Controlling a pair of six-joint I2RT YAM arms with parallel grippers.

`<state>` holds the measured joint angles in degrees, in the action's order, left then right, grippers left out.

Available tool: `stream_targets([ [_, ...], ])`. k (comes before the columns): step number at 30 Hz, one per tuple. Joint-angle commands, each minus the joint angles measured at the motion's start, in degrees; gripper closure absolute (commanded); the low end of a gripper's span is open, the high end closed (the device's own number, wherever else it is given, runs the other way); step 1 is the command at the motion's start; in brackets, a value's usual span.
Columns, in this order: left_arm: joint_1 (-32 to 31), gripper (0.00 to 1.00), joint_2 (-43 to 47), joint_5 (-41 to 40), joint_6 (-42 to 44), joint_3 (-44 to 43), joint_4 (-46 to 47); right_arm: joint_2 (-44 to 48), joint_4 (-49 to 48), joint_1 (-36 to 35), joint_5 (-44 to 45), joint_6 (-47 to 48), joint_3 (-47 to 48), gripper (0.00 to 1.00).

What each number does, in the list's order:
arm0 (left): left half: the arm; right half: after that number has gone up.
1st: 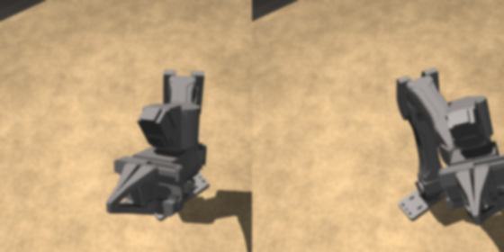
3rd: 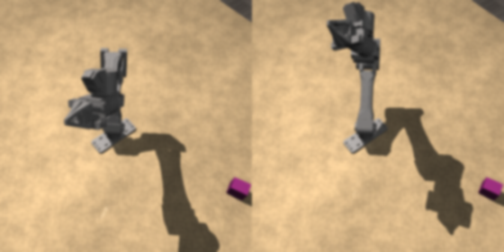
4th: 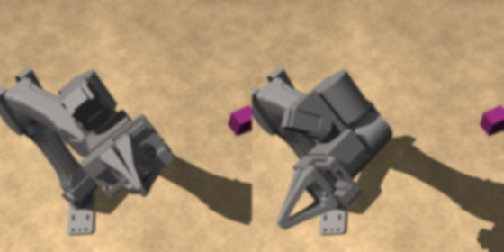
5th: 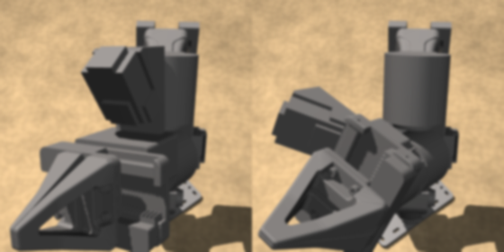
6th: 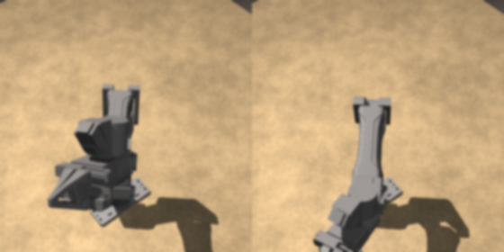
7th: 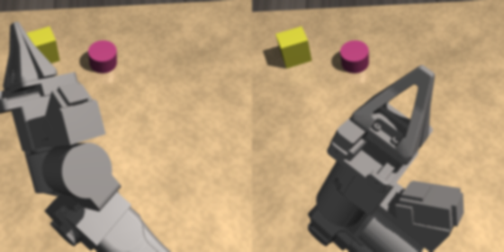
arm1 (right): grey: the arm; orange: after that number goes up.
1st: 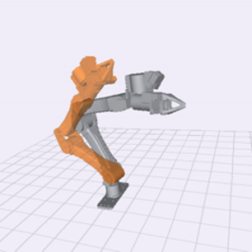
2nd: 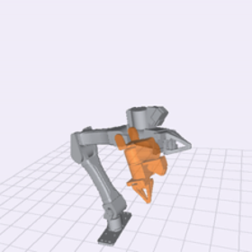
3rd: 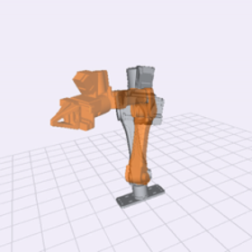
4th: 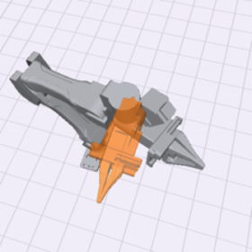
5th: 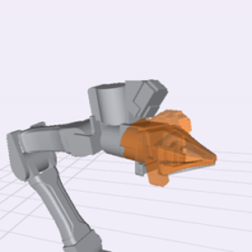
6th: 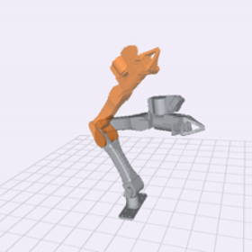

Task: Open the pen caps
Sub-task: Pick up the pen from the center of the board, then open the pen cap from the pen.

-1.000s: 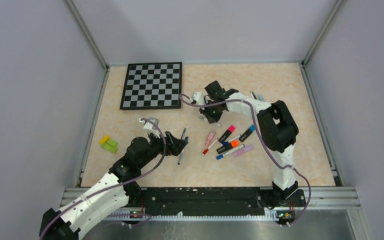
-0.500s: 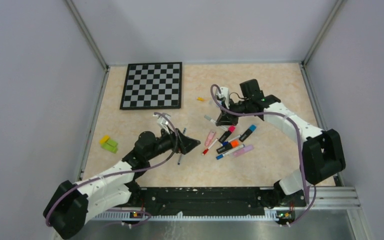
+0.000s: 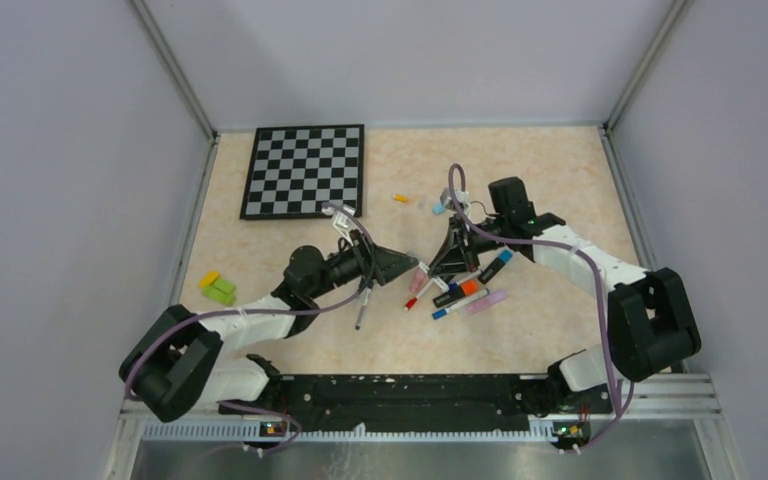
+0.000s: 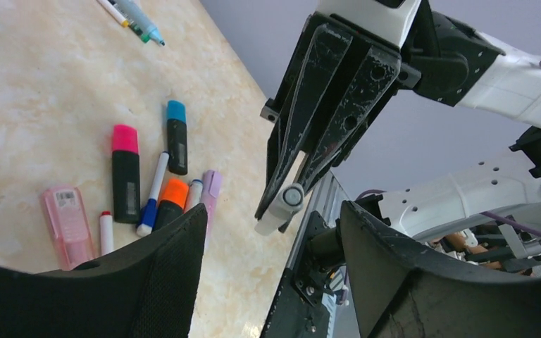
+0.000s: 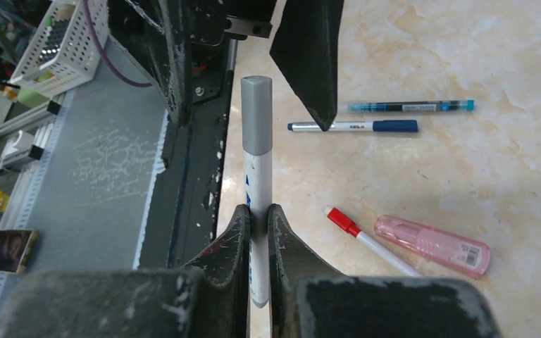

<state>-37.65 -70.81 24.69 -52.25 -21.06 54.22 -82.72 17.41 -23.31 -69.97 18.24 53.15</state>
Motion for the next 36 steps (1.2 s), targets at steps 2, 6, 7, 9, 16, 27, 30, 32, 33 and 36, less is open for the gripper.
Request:
stream_targets([
  [2, -0.05, 0.32, -4.16, 2.58, -2.2, -4.8, 8.56, 1.43, -10.04, 0.54, -5.78, -7.45, -1.64, 1.0],
  [6, -0.45, 0.44, -7.22, 3.95, -3.39, -6.27, 11.12, 0.66, -11.91, 0.55, -5.66, -9.8, -1.91, 1.0],
  [7, -0.56, 0.48, -7.83, 4.23, -3.66, -6.54, 11.41, 0.57, -12.65, 0.55, -5.5, -10.48, -1.98, 1.0],
  [9, -0.87, 0.54, -8.97, 4.62, -4.25, -6.71, 12.18, 0.53, -13.73, 0.51, -4.56, -11.98, -2.23, 1.0],
  [16, -1.46, 0.94, -9.81, 4.43, -4.26, -6.1, 13.23, 0.38, -14.47, 0.63, -1.61, -12.85, -2.78, 1.0],
  [27, -1.55, 1.0, -7.55, 1.62, 2.44, -8.39, 6.95, 1.12, -11.27, 0.63, 5.58, -11.4, -2.49, 0.45],
  [30, -1.59, 1.0, -8.56, 1.34, 2.55, -9.1, 7.69, 0.83, -14.97, 0.59, 4.47, -15.5, -3.5, 0.44],
  [32, -1.7, 1.0, -9.45, 1.33, 2.34, -9.53, 8.73, 0.56, -16.89, 0.5, 3.62, -17.6, -4.06, 0.44],
  [33, -1.73, 1.0, -9.88, 1.32, 2.18, -9.75, 9.13, 0.47, -18.68, 0.46, 3.16, -19.4, -4.32, 0.45],
  [36, -2.05, 1.0, -11.32, 1.32, 2.06, -10.52, 9.86, 0.32, -21.34, 0.0, 1.98, -22.81, -4.77, 0.52],
])
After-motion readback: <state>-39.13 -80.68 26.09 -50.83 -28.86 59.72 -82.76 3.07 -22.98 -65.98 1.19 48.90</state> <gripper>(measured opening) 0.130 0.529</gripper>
